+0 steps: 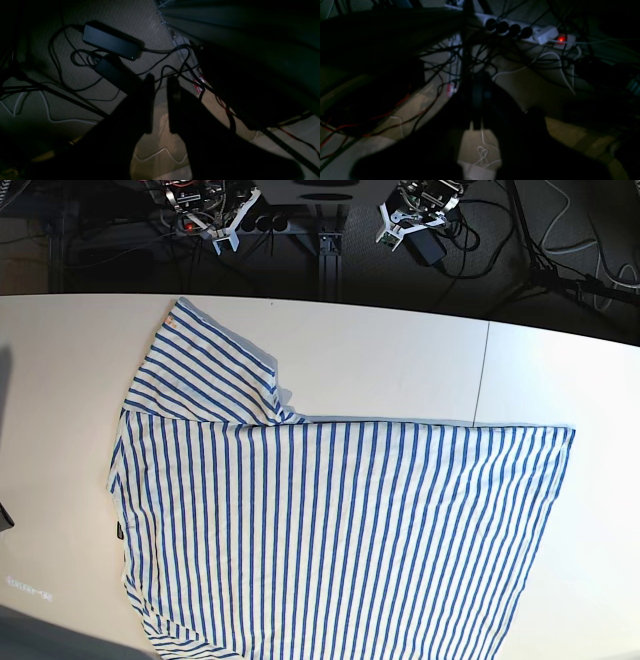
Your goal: Fold the T-shirt properly
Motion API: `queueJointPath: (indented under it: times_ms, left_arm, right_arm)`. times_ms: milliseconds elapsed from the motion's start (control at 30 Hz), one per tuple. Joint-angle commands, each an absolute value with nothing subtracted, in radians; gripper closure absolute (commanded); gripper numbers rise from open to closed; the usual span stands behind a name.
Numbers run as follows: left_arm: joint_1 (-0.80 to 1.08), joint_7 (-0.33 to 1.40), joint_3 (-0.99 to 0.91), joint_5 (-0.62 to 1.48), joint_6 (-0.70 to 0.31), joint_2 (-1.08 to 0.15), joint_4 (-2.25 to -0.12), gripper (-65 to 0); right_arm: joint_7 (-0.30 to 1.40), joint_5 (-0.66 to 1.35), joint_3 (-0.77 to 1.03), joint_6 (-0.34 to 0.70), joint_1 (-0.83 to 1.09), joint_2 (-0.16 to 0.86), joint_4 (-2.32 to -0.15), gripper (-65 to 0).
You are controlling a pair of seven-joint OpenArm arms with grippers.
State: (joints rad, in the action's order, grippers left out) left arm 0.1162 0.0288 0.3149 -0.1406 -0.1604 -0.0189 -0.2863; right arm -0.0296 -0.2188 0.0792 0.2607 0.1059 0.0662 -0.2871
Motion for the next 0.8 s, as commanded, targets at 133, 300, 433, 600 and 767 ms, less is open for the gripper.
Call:
queueJointPath:
  times_ms: [133, 300, 433, 600, 767]
  left_arm:
    - [0.120, 0.025, 0.318, -0.140, -0.143, -0.016, -0.290, -12.4]
    - [0.120, 0.018, 0.318, -0.140, -0.143, -0.017, -0.292, -12.4]
    - [0.151, -0.017, 0.318, -0.141, -0.143, -0.017, -0.351, -12.4]
    - [0.236, -0.044, 0.316, -0.143, -0.143, -0.020, -0.485, -12.4]
    - [0.318, -0.041, 0.277, -0.142, -0.143, -0.028, -0.633, -12.4]
  right_arm:
    - [-0.036, -0.221, 0.082, 0.213, 0.109, 0.070, -0.291, 0.0]
    - [-0.037, -0.221, 0.082, 0.213, 0.109, 0.069, -0.291, 0.0]
    - [-0.037, -0.221, 0.082, 0.213, 0.115, 0.069, -0.316, 0.0]
    - [-0.036, -0.221, 0.082, 0.218, 0.162, 0.070, -0.402, 0.0]
    - [-0.034, -0.220, 0.082, 0.303, 0.251, 0.080, -0.525, 0.0]
